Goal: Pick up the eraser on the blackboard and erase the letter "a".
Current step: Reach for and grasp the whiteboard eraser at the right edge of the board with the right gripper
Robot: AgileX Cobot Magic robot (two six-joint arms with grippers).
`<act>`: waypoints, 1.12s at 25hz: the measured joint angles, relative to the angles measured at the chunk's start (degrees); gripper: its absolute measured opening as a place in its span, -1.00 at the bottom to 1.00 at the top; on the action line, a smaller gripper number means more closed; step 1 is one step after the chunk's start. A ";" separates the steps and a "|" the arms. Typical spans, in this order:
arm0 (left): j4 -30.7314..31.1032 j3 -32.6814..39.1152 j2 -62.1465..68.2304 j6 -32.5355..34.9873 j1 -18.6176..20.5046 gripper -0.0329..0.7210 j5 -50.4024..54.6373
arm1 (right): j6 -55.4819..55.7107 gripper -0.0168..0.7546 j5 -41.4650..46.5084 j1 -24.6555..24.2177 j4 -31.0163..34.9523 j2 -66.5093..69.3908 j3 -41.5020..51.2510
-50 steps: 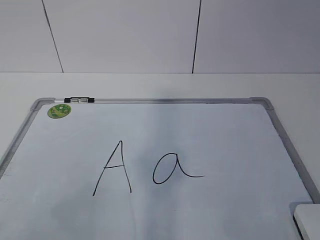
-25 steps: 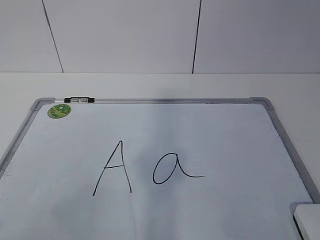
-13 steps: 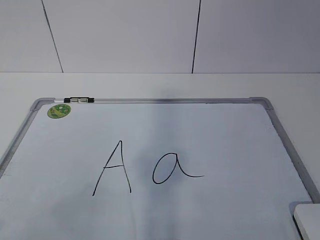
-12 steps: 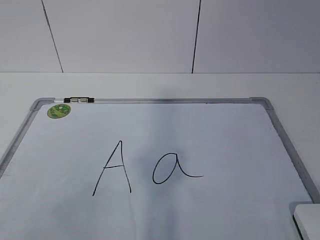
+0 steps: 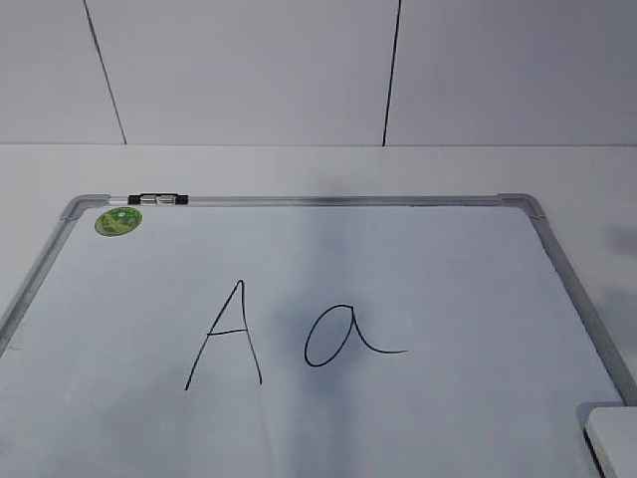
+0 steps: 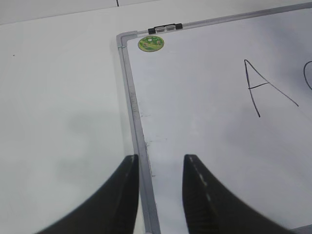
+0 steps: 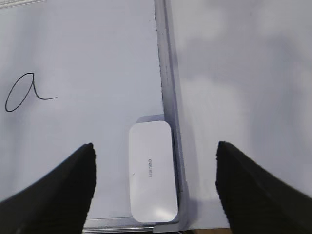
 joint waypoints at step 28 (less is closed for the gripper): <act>0.00 0.00 0.00 0.00 0.00 -0.29 0.00 | -5.14 0.60 -0.29 0.00 6.99 7.81 11.47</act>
